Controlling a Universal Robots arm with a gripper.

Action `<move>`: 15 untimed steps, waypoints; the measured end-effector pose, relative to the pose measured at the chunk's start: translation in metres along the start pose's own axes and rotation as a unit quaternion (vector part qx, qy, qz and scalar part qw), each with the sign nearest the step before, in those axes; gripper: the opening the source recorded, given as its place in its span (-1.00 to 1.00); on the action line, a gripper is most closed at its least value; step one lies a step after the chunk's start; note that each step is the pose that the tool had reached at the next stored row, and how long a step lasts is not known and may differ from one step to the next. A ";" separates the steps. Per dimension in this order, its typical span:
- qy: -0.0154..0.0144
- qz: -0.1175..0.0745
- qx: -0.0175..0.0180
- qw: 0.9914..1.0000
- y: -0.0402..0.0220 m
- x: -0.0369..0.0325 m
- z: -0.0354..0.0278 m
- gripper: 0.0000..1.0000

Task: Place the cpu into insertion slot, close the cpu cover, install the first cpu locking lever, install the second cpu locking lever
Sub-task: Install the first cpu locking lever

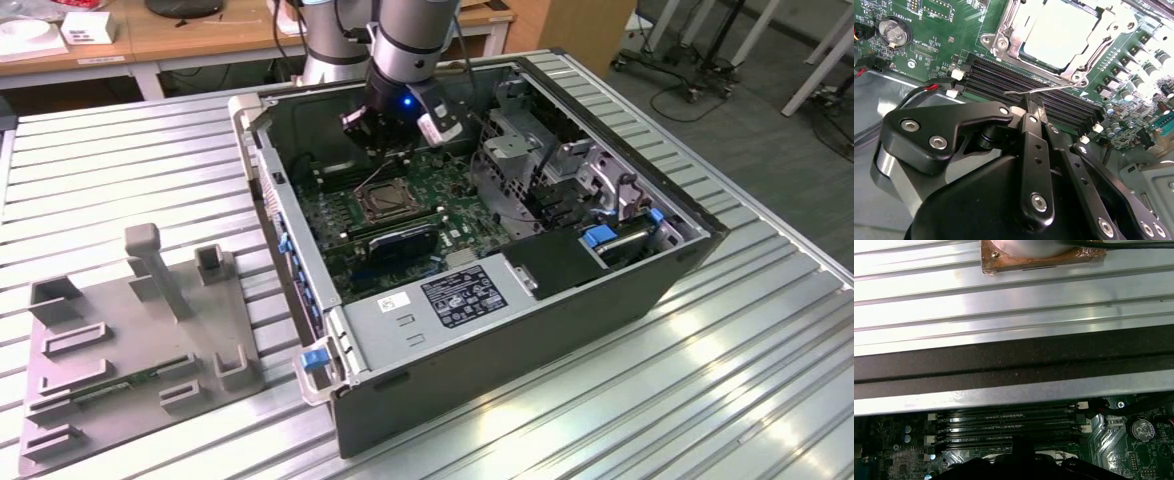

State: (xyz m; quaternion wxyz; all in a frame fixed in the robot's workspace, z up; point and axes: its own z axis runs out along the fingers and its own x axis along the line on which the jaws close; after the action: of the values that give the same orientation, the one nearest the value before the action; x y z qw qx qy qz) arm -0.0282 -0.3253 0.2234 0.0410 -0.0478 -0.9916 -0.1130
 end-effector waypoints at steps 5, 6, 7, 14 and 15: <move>0.000 0.000 0.000 1.000 -0.0005 -0.0012 0.0024 -0.79; 0.000 0.000 0.000 1.000 -0.0006 -0.0016 0.0029 -0.79; 0.000 0.000 0.000 1.000 -0.0007 -0.0020 0.0035 -0.79; 0.000 0.000 0.002 1.000 -0.0011 -0.0061 0.0068 -0.79; 0.000 0.000 0.002 1.000 -0.0011 -0.0066 0.0072 -0.79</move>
State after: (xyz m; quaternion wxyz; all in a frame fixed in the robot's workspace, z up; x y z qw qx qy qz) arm -0.0223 -0.3253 0.2155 0.0409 -0.0479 -0.9919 -0.1105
